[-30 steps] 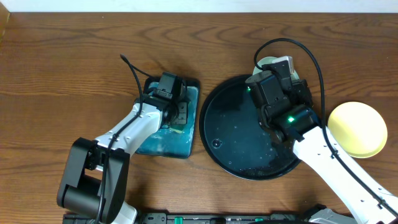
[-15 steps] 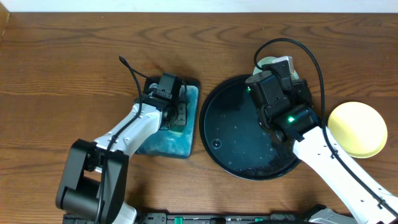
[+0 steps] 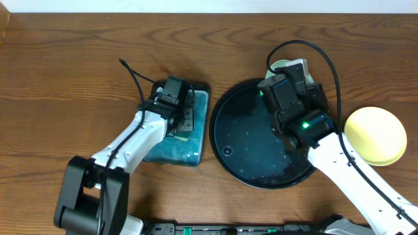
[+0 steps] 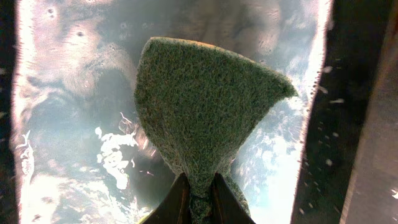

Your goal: Clean dirty plates on tray and stack at the side

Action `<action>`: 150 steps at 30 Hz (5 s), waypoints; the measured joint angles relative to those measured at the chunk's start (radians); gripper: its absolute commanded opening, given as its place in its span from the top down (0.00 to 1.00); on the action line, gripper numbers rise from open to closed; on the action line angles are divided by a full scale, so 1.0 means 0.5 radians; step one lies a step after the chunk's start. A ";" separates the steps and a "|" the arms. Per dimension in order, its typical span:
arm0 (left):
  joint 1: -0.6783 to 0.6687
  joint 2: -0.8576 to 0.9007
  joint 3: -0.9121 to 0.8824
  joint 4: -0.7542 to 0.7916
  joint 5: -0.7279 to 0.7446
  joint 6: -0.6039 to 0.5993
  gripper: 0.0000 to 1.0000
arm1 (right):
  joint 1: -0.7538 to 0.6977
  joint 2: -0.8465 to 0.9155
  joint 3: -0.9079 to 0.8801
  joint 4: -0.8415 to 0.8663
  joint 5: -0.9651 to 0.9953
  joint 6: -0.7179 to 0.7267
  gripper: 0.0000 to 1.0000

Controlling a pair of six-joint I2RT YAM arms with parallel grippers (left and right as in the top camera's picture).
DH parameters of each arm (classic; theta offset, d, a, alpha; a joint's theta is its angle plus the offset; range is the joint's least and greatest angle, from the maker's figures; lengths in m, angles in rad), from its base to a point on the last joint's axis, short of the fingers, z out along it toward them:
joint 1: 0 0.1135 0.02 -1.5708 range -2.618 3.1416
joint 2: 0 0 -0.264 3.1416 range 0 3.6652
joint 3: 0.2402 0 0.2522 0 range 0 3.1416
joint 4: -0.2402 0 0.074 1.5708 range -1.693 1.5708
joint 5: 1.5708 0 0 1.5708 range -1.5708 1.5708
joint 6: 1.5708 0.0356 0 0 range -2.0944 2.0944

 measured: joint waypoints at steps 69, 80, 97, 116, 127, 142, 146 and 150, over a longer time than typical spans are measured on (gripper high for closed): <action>0.000 -0.317 -0.001 -0.240 -0.008 -0.007 0.15 | 0.181 0.000 0.000 0.427 0.956 -0.962 0.99; 0.000 -0.317 -0.001 -0.239 -0.008 -0.007 0.15 | -0.156 -0.003 0.004 -0.119 0.143 0.031 0.99; 0.000 -0.317 -0.001 -0.240 -0.009 -0.007 0.15 | -1.775 0.040 0.004 -0.306 -1.716 0.668 0.99; 0.000 -0.317 -0.001 -0.240 -0.014 -0.007 0.15 | -2.605 0.558 0.004 -0.290 -2.065 0.731 0.99; 0.000 -0.317 -0.001 -0.239 -0.014 -0.007 0.14 | -2.767 0.776 0.004 -0.331 -2.067 0.739 0.56; 0.000 -0.317 -0.001 -0.234 -0.014 -0.007 0.14 | -2.779 0.788 0.004 -0.375 -2.152 0.751 0.40; 0.000 -0.317 -0.001 -0.235 -0.014 -0.007 0.14 | -2.779 0.788 0.004 -0.382 -2.291 0.733 0.42; 0.000 -0.317 -0.001 -0.235 -0.014 -0.007 0.14 | -2.779 0.788 0.007 -0.426 -2.356 0.729 0.41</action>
